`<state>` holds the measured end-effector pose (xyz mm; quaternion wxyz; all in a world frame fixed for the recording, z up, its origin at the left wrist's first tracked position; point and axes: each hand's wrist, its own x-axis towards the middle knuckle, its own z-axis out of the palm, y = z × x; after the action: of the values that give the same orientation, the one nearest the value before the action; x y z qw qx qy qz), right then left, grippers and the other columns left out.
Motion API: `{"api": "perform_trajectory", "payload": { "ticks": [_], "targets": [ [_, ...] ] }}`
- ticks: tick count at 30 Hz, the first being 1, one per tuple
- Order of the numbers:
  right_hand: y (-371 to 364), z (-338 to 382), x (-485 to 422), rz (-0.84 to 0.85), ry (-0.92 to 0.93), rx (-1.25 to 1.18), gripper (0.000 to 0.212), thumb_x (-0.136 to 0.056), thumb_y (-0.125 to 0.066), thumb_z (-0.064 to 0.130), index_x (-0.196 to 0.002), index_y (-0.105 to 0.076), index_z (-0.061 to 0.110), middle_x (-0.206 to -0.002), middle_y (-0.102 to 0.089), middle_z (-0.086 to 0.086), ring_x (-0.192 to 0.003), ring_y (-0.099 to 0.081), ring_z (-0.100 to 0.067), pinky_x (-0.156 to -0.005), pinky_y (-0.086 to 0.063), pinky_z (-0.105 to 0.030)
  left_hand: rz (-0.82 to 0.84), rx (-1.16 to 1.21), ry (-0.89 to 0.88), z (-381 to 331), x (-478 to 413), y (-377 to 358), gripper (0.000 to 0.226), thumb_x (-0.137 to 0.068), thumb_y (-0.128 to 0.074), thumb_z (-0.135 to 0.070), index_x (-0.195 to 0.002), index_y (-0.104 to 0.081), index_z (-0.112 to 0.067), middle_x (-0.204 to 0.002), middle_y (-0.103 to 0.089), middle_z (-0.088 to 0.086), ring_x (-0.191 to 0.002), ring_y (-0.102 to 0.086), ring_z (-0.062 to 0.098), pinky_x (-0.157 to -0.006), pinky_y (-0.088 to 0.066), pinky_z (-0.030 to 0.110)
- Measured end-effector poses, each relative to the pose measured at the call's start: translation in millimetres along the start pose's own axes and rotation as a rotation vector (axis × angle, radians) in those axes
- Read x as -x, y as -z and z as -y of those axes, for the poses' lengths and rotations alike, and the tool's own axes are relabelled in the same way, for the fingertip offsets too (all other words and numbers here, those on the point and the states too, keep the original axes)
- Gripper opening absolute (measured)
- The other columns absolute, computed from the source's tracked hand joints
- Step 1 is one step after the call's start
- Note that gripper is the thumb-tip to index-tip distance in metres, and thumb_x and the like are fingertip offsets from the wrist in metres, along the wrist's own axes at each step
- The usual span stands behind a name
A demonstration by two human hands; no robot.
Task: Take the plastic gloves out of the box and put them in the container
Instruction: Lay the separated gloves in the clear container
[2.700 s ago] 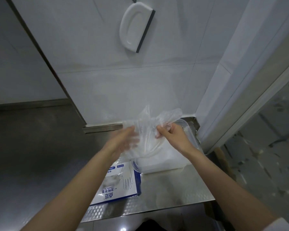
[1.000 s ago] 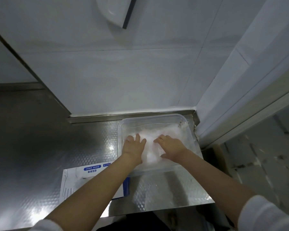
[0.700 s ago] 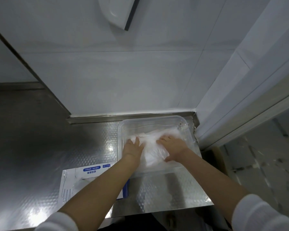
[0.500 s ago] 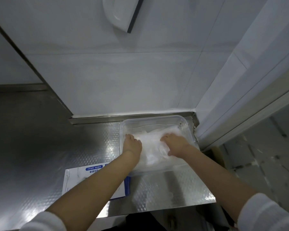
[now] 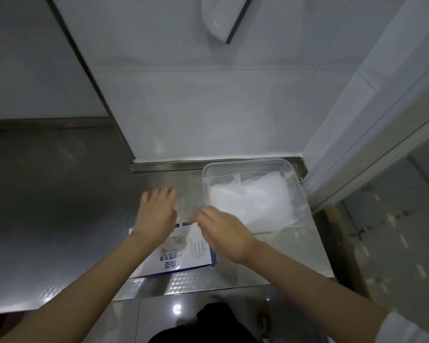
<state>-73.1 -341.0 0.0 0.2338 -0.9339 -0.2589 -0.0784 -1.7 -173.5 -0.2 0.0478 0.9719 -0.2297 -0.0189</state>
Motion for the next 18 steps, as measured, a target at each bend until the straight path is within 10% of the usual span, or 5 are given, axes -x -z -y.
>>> {"api": "perform_trajectory", "payload": {
  "ticks": [6, 18],
  "targets": [
    [-60.0, 21.5, 8.1, 0.425, -0.193, -0.038, 0.056, -0.096, -0.046, 0.009, -0.148, -0.023, 0.010, -0.152, -0.027, -0.010, -0.138, -0.028, -0.023, -0.111, -0.022, -0.030, 0.303, 0.027, 0.081, 43.2, 43.5, -28.8, 0.046, -0.089, -0.046, -0.011, -0.132, -0.041, -0.024, -0.136, -0.039, -0.001, -0.126, -0.038, 0.019, -0.101, -0.027, 0.032],
    [-89.0, 36.1, -21.1, 0.400, -0.351, 0.196, 0.033, -0.093, -0.051, 0.014, -0.126, -0.050, 0.008, -0.127, -0.048, -0.011, -0.121, -0.041, -0.026, -0.095, -0.032, -0.034, 0.382, 0.205, 0.070, 52.0, 77.5, -51.0, 0.072, -0.082, -0.065, -0.043, -0.142, -0.028, -0.032, -0.155, -0.014, -0.003, -0.141, -0.016, 0.016, -0.111, -0.017, 0.030]
  ]
}}
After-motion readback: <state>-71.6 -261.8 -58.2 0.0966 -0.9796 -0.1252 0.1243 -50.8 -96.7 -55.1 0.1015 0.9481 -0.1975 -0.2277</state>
